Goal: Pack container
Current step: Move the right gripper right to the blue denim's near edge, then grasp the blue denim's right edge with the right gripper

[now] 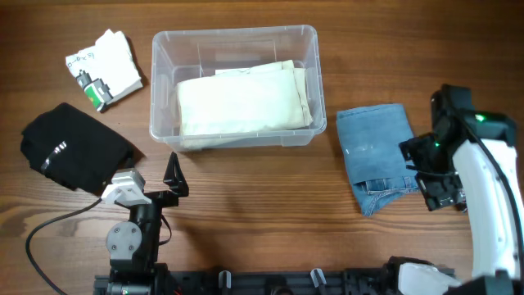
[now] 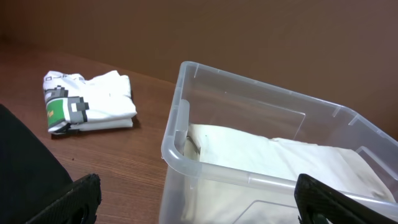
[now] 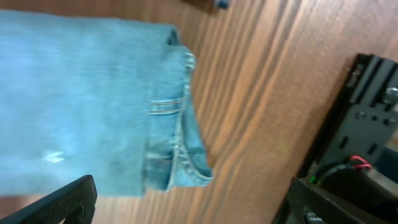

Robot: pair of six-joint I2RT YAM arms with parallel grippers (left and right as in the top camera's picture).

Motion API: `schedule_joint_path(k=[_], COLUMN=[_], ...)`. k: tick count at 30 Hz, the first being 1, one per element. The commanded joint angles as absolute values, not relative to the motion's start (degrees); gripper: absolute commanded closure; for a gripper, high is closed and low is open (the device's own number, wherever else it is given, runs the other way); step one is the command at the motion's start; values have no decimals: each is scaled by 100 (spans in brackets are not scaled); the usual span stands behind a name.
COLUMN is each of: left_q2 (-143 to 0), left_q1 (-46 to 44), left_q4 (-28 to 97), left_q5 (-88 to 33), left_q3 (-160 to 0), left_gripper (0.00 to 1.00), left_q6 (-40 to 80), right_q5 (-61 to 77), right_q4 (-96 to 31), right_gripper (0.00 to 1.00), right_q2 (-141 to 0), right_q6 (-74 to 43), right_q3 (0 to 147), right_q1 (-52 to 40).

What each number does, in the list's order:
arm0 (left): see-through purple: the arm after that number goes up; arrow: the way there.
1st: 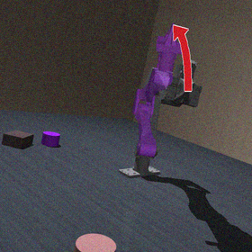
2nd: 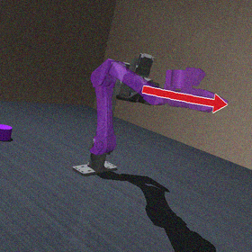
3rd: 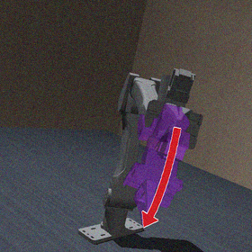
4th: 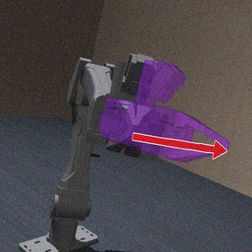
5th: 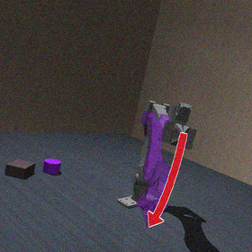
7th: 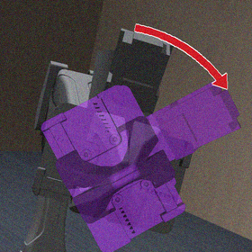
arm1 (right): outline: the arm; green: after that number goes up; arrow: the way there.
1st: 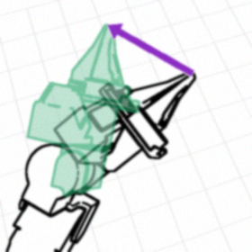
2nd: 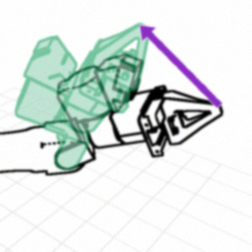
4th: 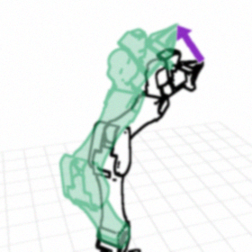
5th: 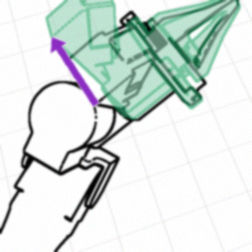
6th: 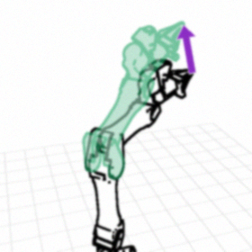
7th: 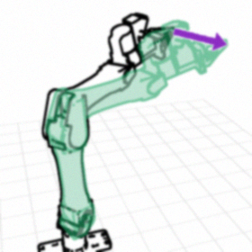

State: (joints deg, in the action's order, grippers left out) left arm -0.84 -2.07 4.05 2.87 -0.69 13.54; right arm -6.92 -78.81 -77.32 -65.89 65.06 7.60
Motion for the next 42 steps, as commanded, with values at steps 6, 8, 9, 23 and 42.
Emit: schedule_joint_path(k=[6,8,9,23,42], left_q2=[-82,-82,-82,-82,-82], left_q1=[-169,-169,-169,-169,-169], left_q4=[388,388,388,388,388], left_q5=[239,239,239,239,239], left_q3=[-34,-34,-34,-34,-34], left_gripper=[0,0,0,0,0], left_q6=[1219,1219,1219,1219,1219], right_q5=[-419,-263,-268,-316,-16], right_q4=[-7216,-6858,-6777,-5564,-3876], right_gripper=[0,0,0,0,0], right_q2=[-7662,-7662,-7662,-7666,-7666], right_q6=[-6104,-5929,-5902,-5498,-5572], right_q3=[6036,5789,5714,4663,3251], right_q1=[757,757,757,757,757])
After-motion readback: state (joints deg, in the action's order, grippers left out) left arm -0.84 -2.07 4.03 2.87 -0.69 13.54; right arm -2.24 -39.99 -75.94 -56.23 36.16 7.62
